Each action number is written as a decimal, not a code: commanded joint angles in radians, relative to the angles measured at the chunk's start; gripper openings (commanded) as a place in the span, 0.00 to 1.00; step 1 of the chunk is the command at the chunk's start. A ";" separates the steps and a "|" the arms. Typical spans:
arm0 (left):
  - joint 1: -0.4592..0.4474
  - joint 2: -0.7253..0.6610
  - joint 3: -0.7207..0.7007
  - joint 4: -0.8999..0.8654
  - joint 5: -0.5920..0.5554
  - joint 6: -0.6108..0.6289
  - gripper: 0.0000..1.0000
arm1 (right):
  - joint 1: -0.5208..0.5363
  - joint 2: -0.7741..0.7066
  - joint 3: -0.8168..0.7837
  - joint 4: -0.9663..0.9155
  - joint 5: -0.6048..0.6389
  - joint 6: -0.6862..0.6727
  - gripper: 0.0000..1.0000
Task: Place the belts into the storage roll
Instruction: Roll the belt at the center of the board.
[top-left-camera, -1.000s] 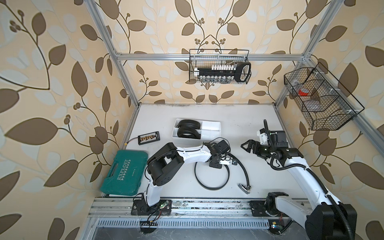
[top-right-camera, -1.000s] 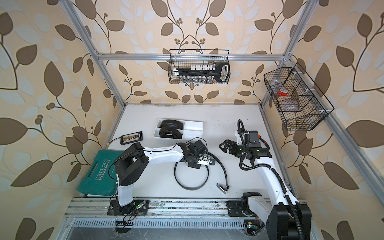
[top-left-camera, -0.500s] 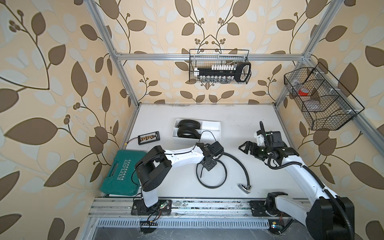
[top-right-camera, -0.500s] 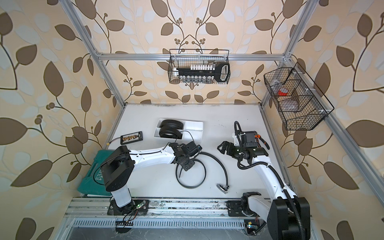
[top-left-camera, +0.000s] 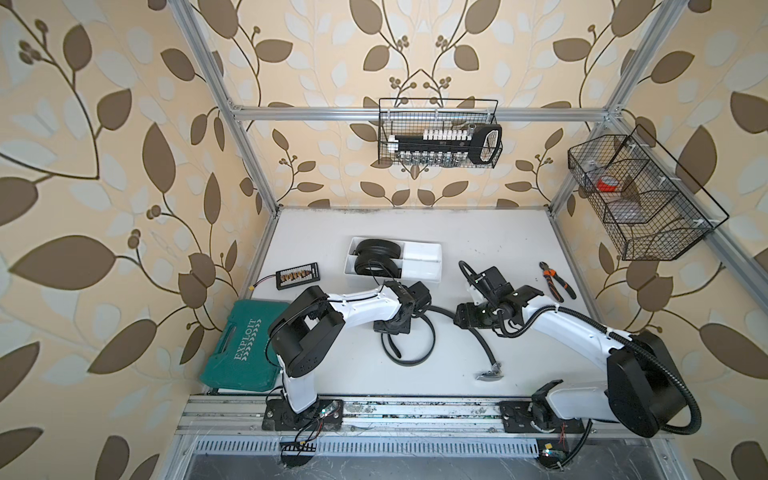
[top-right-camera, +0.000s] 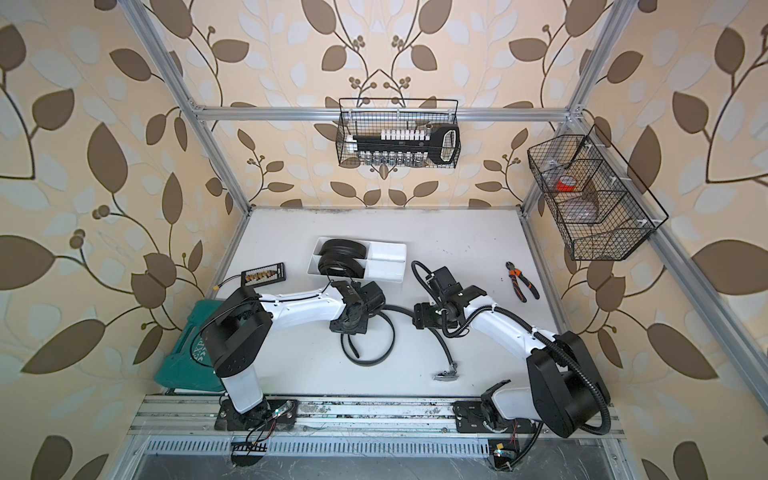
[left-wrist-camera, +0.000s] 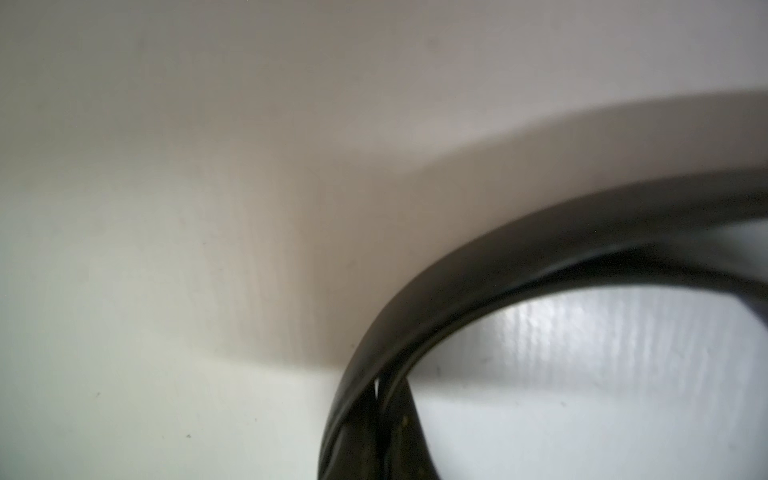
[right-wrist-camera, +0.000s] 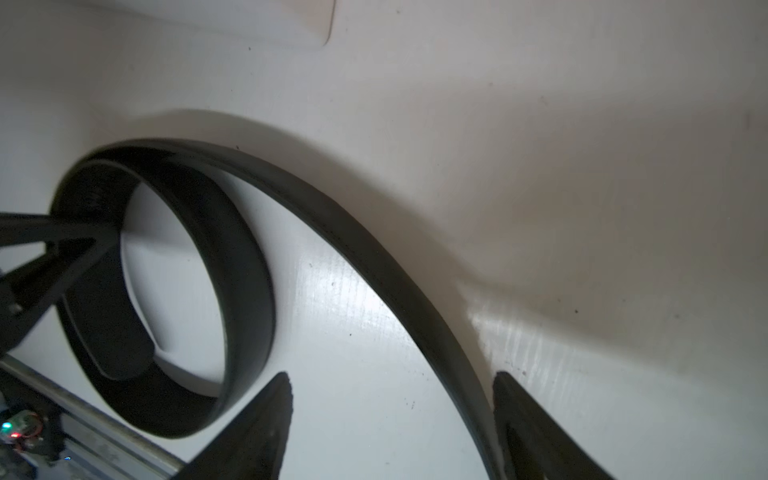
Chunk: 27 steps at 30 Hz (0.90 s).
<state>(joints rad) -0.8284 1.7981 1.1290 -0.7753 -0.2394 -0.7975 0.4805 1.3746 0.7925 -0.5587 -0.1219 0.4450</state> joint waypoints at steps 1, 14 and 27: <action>0.031 -0.008 0.027 -0.135 -0.027 -0.211 0.00 | 0.011 0.048 0.046 -0.011 0.067 0.001 0.67; 0.056 0.008 0.056 -0.122 0.098 -0.433 0.00 | 0.011 0.184 0.101 0.002 0.043 -0.052 0.21; 0.054 0.079 0.098 -0.103 0.191 -0.508 0.00 | 0.107 -0.016 -0.087 0.144 -0.070 0.112 0.06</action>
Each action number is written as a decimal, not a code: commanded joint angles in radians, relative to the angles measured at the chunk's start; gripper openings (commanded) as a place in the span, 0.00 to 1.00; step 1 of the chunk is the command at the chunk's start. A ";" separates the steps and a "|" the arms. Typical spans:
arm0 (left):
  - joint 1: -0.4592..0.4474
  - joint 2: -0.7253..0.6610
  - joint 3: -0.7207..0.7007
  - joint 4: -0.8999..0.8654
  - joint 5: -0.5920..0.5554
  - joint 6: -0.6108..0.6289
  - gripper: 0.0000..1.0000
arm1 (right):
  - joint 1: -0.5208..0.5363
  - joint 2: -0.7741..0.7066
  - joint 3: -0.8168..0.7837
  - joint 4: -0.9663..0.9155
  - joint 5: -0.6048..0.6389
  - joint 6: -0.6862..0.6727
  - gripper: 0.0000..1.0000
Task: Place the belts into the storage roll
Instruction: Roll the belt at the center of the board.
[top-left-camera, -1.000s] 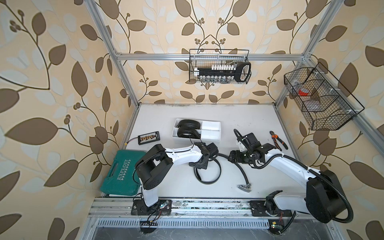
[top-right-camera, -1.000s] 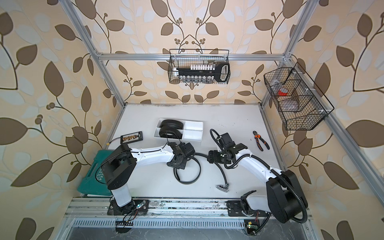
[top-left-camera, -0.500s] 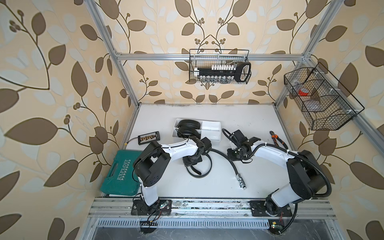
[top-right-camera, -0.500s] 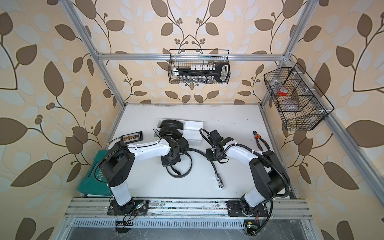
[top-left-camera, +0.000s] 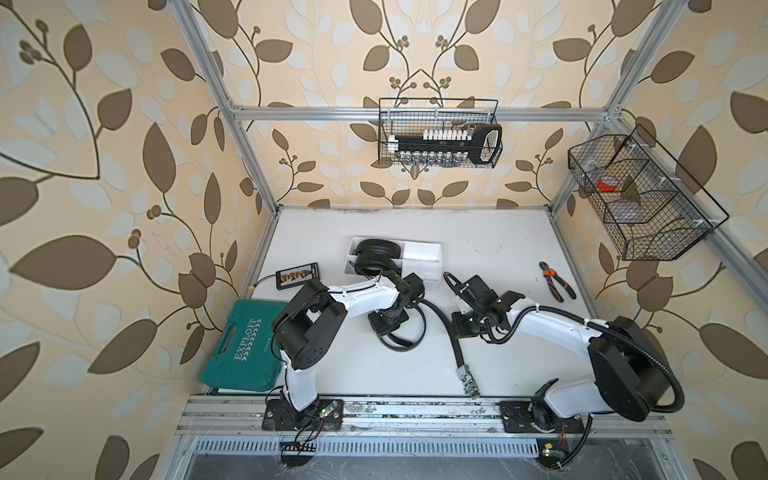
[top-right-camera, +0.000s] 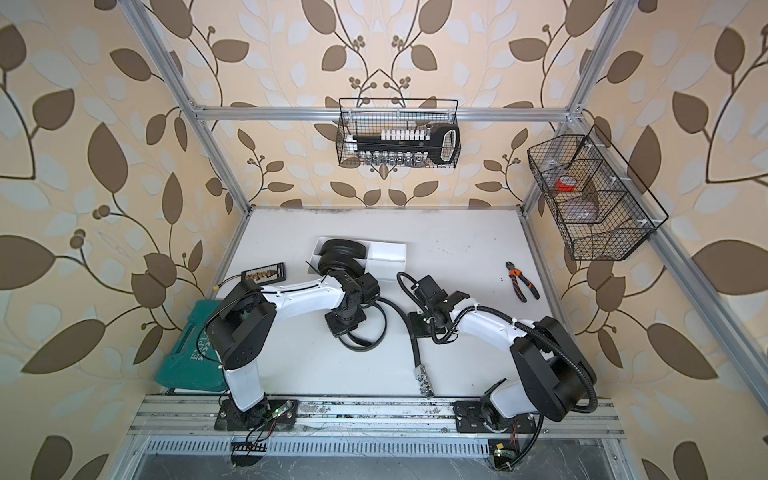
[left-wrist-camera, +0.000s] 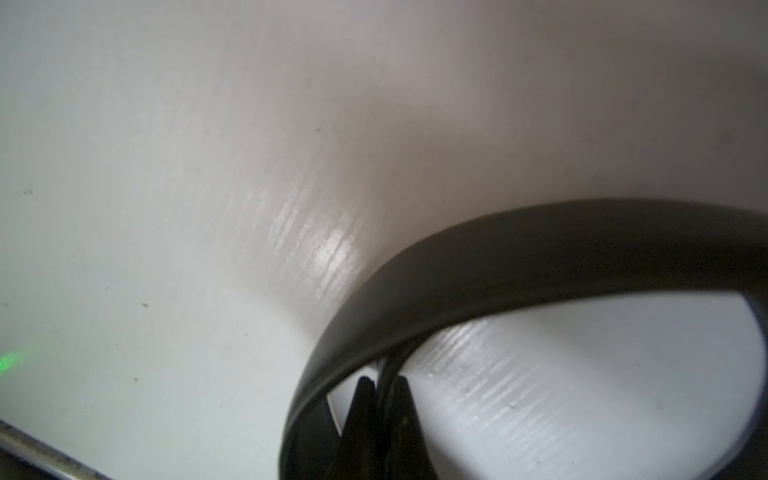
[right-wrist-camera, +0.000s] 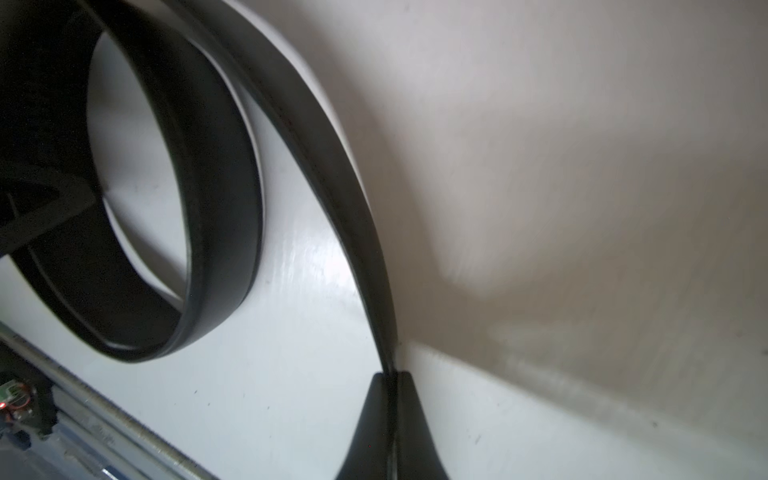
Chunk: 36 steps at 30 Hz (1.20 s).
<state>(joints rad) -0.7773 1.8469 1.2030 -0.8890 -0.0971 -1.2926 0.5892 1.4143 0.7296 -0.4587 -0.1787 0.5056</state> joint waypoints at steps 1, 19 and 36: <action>0.004 0.032 0.031 0.008 0.044 -0.008 0.00 | 0.000 -0.066 -0.025 0.040 -0.001 0.054 0.05; -0.088 0.241 0.331 -0.037 0.079 -0.043 0.00 | -0.175 -0.287 -0.182 -0.054 0.026 0.220 0.00; -0.087 0.205 0.322 -0.037 0.134 0.089 0.00 | -0.089 -0.410 -0.205 0.251 -0.007 -0.131 0.81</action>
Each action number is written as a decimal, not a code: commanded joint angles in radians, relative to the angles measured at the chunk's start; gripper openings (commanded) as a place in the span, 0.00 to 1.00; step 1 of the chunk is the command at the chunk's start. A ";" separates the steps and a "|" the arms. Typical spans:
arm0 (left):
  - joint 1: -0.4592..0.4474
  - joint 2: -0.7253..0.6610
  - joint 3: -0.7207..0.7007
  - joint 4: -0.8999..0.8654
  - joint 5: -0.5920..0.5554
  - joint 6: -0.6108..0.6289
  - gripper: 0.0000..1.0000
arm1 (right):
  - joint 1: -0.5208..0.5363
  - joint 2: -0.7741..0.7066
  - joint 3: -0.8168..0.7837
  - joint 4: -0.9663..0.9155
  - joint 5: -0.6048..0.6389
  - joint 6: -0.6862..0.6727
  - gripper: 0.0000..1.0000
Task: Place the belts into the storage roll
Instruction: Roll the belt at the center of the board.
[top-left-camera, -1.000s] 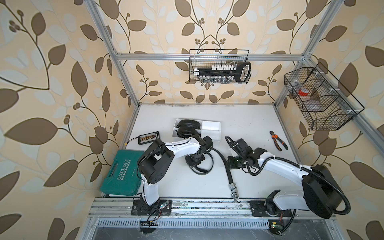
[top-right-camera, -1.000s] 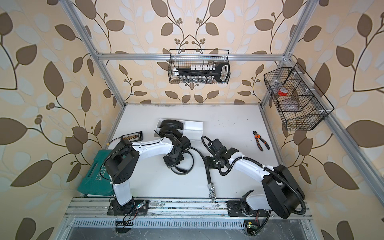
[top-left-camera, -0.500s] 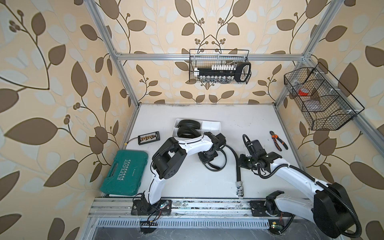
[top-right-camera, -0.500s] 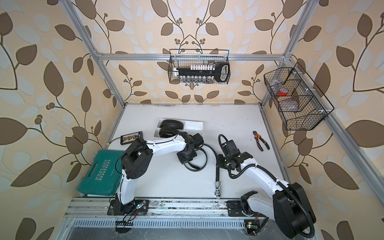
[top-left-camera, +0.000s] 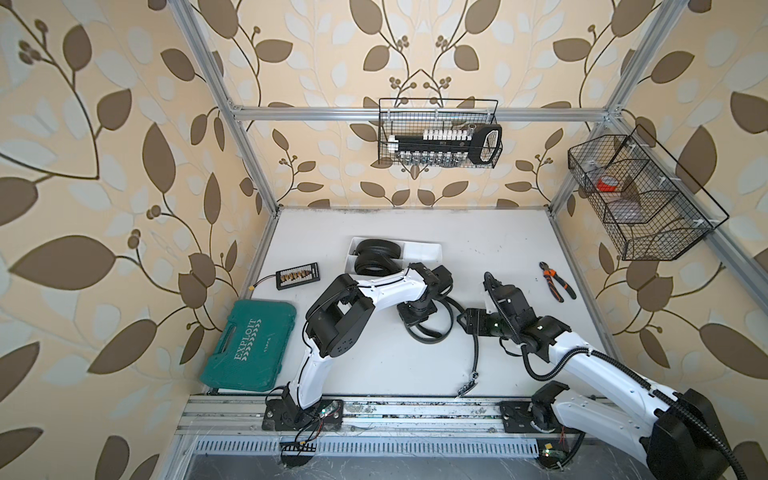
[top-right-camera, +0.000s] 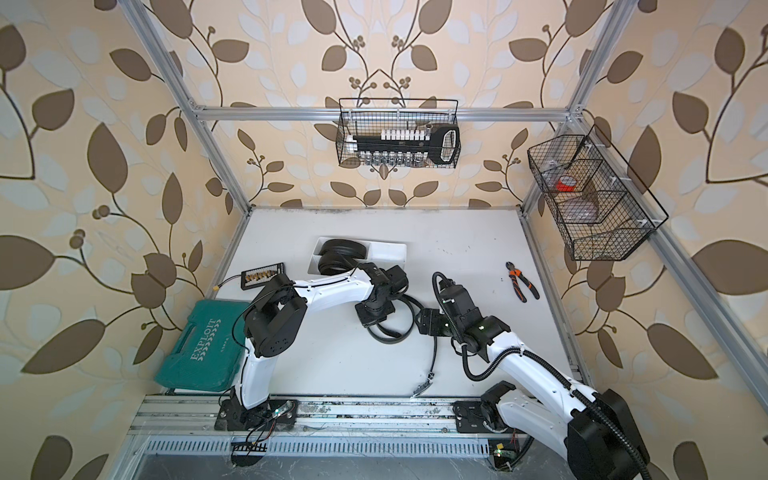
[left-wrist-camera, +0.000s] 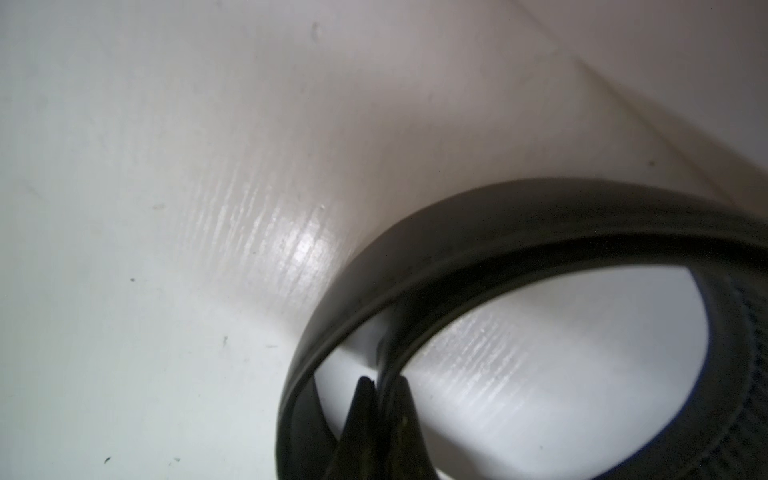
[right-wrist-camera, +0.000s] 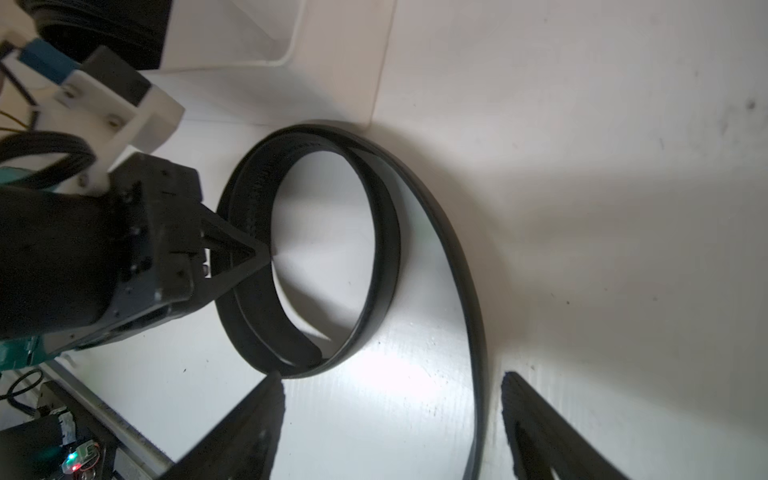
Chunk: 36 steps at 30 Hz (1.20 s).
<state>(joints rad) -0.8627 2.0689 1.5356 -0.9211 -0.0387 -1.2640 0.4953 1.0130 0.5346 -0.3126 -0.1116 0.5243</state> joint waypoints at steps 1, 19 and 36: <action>-0.001 -0.014 -0.003 -0.015 0.081 0.071 0.00 | 0.005 -0.015 -0.018 0.126 -0.099 -0.167 0.80; 0.055 -0.056 0.026 -0.046 0.134 0.151 0.00 | 0.180 0.137 -0.020 0.229 -0.207 -0.280 0.61; 0.060 -0.076 0.000 -0.026 0.171 0.176 0.00 | 0.193 0.280 0.017 0.289 -0.208 -0.273 0.16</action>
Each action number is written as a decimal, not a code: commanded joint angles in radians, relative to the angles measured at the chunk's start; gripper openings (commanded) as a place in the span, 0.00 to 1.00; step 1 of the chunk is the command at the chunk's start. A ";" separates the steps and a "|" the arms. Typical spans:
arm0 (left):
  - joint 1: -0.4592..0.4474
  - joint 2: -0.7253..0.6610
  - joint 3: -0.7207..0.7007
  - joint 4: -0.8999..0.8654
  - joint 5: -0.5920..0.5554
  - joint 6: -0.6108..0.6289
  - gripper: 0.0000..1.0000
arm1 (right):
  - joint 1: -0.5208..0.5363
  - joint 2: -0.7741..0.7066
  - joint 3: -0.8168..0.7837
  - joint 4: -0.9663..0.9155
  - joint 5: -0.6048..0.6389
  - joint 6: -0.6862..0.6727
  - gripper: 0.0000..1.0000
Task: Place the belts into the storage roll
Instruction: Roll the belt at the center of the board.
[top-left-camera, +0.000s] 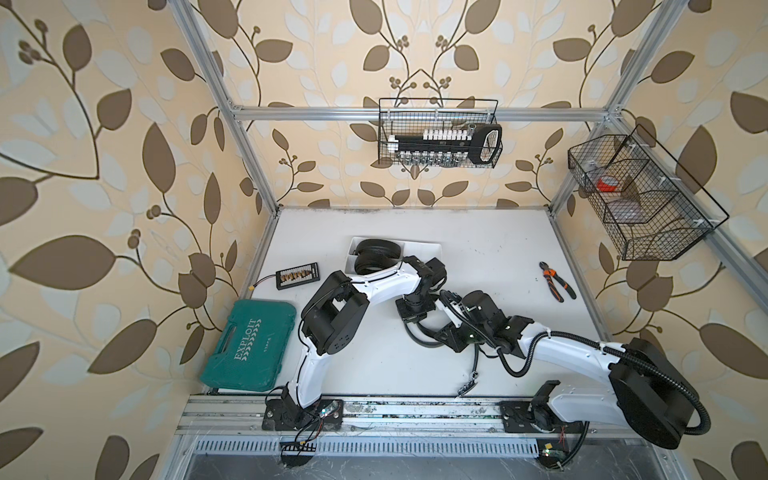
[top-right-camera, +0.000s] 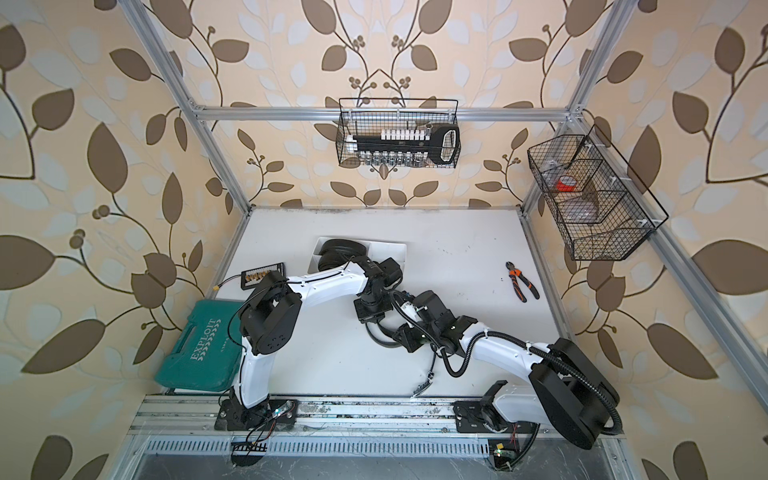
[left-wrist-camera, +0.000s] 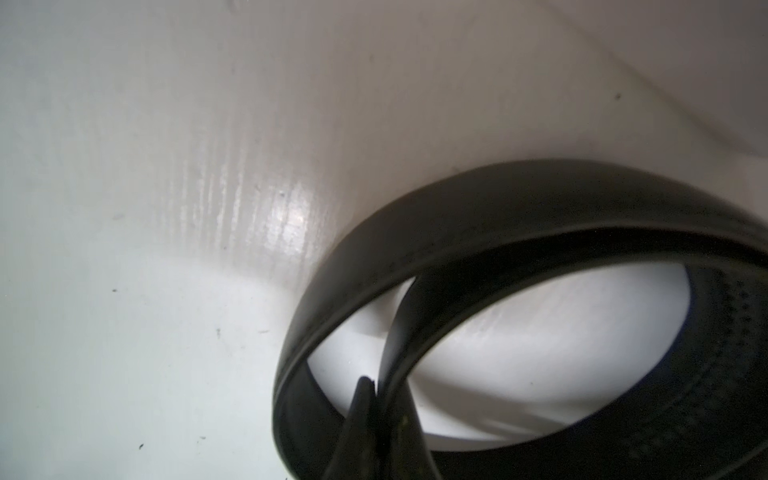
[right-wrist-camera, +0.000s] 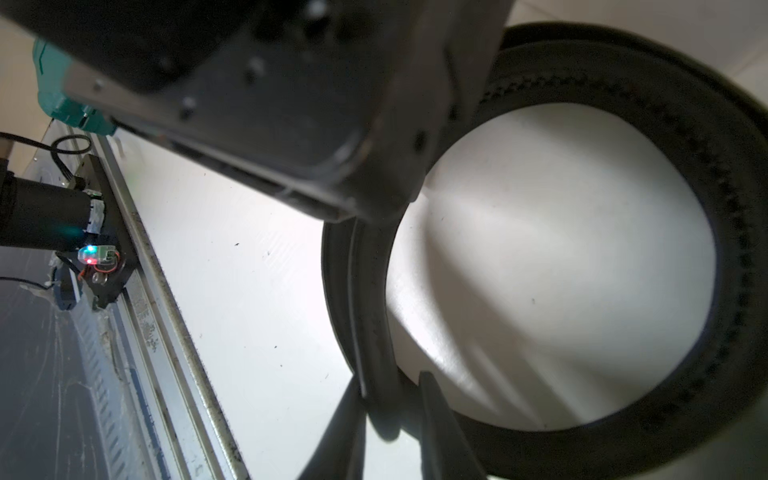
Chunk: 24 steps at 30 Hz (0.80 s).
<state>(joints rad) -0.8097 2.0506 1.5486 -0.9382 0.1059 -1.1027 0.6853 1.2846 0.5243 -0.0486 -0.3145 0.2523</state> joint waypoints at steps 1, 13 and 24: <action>0.007 -0.060 -0.018 -0.003 0.033 0.015 0.00 | 0.003 0.009 0.025 0.028 -0.009 -0.001 0.10; 0.033 -0.378 -0.284 0.251 0.014 -0.017 0.07 | 0.003 -0.055 -0.030 0.050 0.000 0.030 0.00; 0.049 -0.877 -0.596 0.334 -0.105 0.017 0.89 | 0.003 0.040 0.005 0.066 0.003 0.045 0.00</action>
<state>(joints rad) -0.7593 1.2728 1.0203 -0.6239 0.0620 -1.1019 0.6899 1.2945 0.5106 0.0135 -0.3290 0.2882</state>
